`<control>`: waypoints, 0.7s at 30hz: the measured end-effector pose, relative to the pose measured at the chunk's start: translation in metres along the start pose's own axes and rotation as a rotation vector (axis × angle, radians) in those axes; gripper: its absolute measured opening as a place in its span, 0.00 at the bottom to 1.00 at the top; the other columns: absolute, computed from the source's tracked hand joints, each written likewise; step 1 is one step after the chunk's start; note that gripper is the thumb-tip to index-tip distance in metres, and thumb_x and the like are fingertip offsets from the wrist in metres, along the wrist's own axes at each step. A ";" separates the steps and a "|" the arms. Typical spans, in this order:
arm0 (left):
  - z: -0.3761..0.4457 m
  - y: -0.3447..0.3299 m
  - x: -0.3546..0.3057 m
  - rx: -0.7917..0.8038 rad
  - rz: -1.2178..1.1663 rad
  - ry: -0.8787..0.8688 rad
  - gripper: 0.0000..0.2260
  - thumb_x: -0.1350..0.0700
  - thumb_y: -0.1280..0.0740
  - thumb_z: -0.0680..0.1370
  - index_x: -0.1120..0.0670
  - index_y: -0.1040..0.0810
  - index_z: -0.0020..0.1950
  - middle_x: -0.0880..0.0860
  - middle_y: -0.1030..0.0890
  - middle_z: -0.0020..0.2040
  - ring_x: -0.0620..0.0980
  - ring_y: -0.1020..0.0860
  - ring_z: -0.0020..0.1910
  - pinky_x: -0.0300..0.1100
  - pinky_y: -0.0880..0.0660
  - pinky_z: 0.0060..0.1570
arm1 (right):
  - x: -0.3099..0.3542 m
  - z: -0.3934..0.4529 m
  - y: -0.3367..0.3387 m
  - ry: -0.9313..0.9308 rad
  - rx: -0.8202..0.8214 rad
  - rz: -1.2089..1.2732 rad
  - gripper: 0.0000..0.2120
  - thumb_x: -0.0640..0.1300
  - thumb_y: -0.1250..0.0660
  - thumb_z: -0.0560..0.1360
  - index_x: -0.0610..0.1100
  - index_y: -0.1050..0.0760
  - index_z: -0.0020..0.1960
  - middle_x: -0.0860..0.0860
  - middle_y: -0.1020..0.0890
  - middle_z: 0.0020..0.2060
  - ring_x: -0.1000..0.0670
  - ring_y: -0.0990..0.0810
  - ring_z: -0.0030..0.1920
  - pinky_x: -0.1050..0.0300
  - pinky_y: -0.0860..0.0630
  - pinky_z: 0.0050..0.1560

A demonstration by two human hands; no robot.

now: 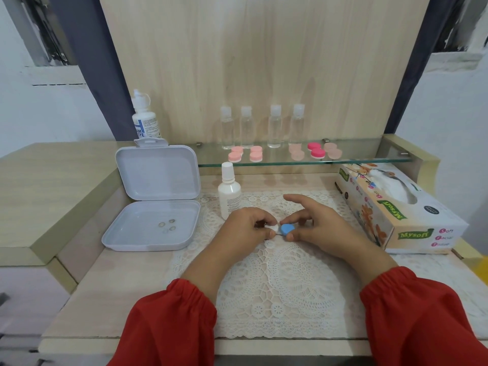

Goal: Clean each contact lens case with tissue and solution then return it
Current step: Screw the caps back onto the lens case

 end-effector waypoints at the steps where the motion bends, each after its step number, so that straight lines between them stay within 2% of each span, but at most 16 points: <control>1: 0.000 0.000 0.000 0.000 -0.002 0.002 0.09 0.59 0.27 0.73 0.52 0.17 0.52 0.46 0.20 0.47 0.38 0.24 0.43 0.24 0.30 0.42 | 0.000 0.001 -0.001 -0.002 -0.006 -0.019 0.36 0.40 0.23 0.67 0.60 0.34 0.69 0.62 0.16 0.44 0.56 0.21 0.44 0.67 0.29 0.49; 2: 0.000 0.000 0.001 -0.001 -0.005 0.005 0.09 0.60 0.27 0.73 0.52 0.17 0.53 0.46 0.20 0.47 0.38 0.24 0.44 0.25 0.30 0.42 | 0.000 0.001 -0.001 0.000 -0.008 -0.035 0.36 0.41 0.23 0.67 0.60 0.34 0.69 0.63 0.16 0.44 0.56 0.22 0.45 0.66 0.30 0.50; 5: 0.000 0.000 0.000 -0.004 -0.016 0.012 0.09 0.60 0.27 0.72 0.52 0.17 0.52 0.46 0.20 0.45 0.38 0.24 0.43 0.23 0.31 0.41 | 0.000 -0.001 0.000 0.007 0.006 -0.033 0.36 0.40 0.24 0.69 0.61 0.35 0.70 0.61 0.17 0.48 0.63 0.23 0.53 0.75 0.32 0.48; 8: 0.000 0.000 -0.001 -0.005 -0.014 0.010 0.09 0.60 0.27 0.72 0.52 0.17 0.52 0.45 0.21 0.44 0.39 0.24 0.43 0.23 0.31 0.41 | 0.002 -0.003 0.000 0.012 0.030 0.029 0.35 0.35 0.27 0.71 0.60 0.36 0.69 0.58 0.17 0.51 0.71 0.24 0.51 0.82 0.34 0.45; 10: 0.000 0.001 -0.001 -0.006 -0.002 0.011 0.09 0.59 0.27 0.72 0.52 0.17 0.51 0.45 0.21 0.44 0.40 0.24 0.44 0.26 0.30 0.43 | 0.003 -0.003 0.000 0.014 0.021 0.035 0.34 0.33 0.27 0.71 0.58 0.34 0.68 0.57 0.16 0.49 0.70 0.23 0.50 0.82 0.34 0.45; 14: -0.001 0.001 -0.002 -0.011 0.008 0.005 0.09 0.59 0.26 0.72 0.52 0.17 0.51 0.43 0.22 0.42 0.38 0.25 0.42 0.28 0.30 0.44 | 0.001 -0.002 0.000 0.013 0.000 0.008 0.32 0.34 0.26 0.70 0.58 0.31 0.66 0.57 0.16 0.47 0.59 0.20 0.52 0.80 0.33 0.46; 18: -0.001 0.000 -0.003 -0.002 0.017 0.009 0.09 0.59 0.27 0.73 0.52 0.17 0.53 0.43 0.22 0.43 0.41 0.24 0.44 0.34 0.28 0.48 | 0.002 -0.004 0.001 0.016 0.017 0.028 0.31 0.34 0.26 0.70 0.58 0.30 0.65 0.56 0.15 0.48 0.62 0.19 0.49 0.77 0.30 0.46; 21: -0.003 0.000 -0.002 0.004 0.029 0.017 0.10 0.60 0.29 0.75 0.51 0.18 0.55 0.43 0.21 0.46 0.41 0.24 0.47 0.34 0.28 0.50 | 0.002 -0.006 0.002 0.009 0.039 0.032 0.30 0.34 0.27 0.71 0.58 0.30 0.65 0.56 0.15 0.48 0.62 0.19 0.48 0.73 0.28 0.46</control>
Point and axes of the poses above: each hand's wrist, its own z-axis towards the middle knuckle, its own y-axis out of the back of the hand, x = y × z, the point moved 7 cm from there along z, towards the middle knuckle
